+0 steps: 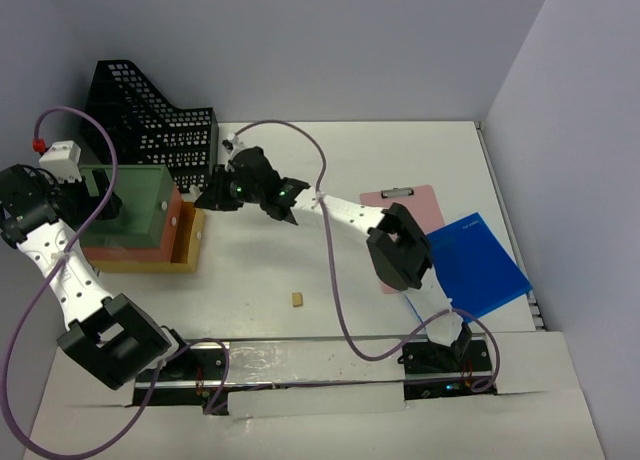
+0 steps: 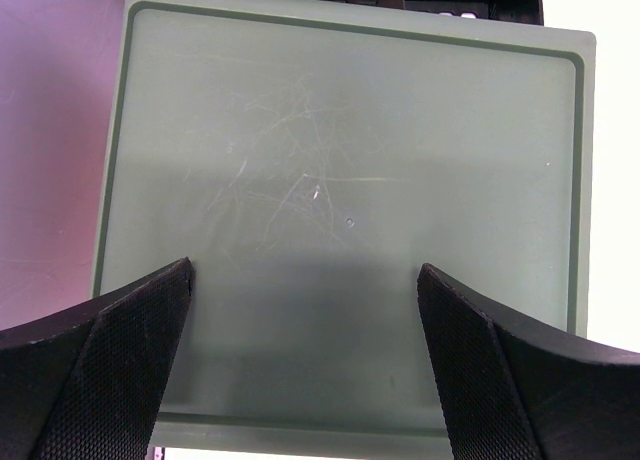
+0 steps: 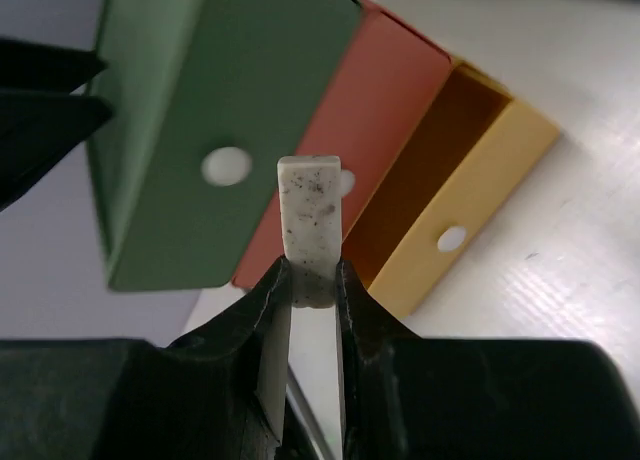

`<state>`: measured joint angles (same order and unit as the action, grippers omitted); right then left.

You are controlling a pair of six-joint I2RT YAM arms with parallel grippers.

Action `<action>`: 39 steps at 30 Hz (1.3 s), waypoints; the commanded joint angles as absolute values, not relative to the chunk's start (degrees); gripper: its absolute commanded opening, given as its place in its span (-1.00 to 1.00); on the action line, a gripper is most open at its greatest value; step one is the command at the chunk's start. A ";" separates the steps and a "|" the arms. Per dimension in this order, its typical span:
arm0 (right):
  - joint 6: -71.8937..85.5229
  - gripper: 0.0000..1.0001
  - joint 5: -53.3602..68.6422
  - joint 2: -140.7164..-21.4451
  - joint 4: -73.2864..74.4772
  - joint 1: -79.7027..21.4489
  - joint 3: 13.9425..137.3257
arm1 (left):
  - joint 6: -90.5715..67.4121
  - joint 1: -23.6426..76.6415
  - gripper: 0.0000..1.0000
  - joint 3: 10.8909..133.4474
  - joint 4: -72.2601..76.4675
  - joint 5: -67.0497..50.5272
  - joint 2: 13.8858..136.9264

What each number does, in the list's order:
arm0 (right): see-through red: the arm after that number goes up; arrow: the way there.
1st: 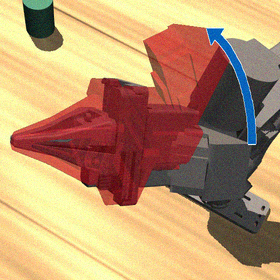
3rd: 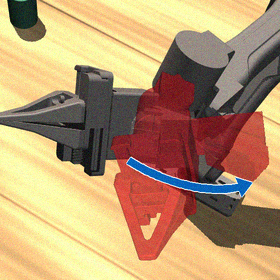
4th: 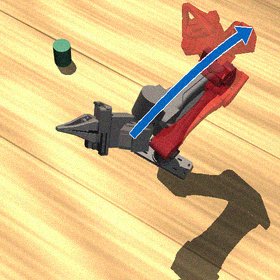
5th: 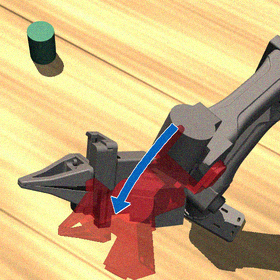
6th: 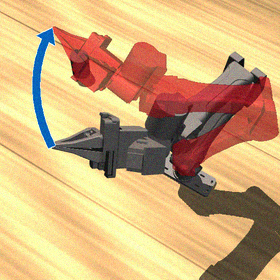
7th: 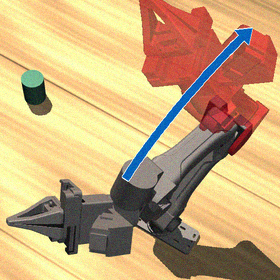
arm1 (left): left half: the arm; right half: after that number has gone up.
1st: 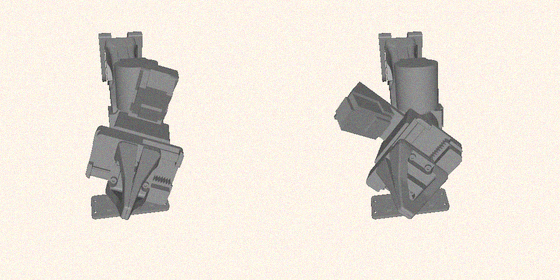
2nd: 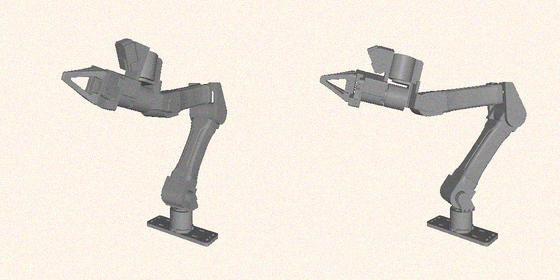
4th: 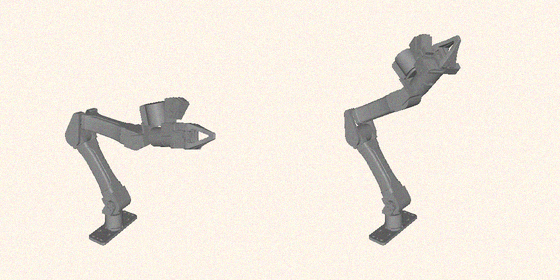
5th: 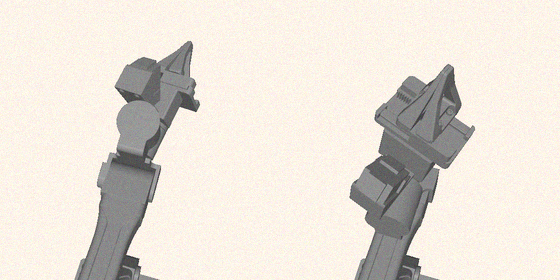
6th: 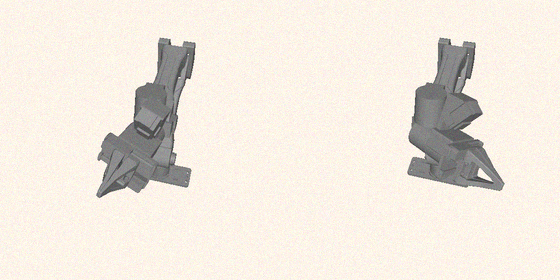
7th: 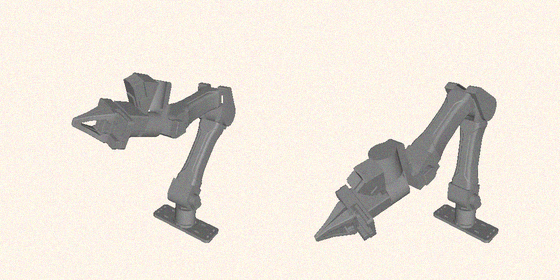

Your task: Organize the desk

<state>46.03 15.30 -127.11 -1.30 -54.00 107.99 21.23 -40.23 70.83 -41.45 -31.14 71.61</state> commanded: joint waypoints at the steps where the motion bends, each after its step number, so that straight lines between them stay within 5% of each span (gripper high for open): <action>1: 65.26 -1.00 13.56 -131.66 -10.51 -55.93 109.91 | 20.37 -40.34 0.99 69.70 -46.21 -31.14 71.57; 15: 80.35 -0.83 14.02 -143.89 -14.54 -59.49 114.70 | 19.97 -40.33 0.99 68.76 -45.70 -31.76 71.58; 26: 76.34 -0.35 12.96 -143.09 -11.82 -59.50 115.84 | 19.86 -40.25 0.99 69.47 -45.90 -31.79 71.81; 39: 69.52 -0.14 13.29 -138.89 -11.10 -59.50 117.75 | 19.69 -40.34 0.99 71.16 -46.90 -31.82 71.98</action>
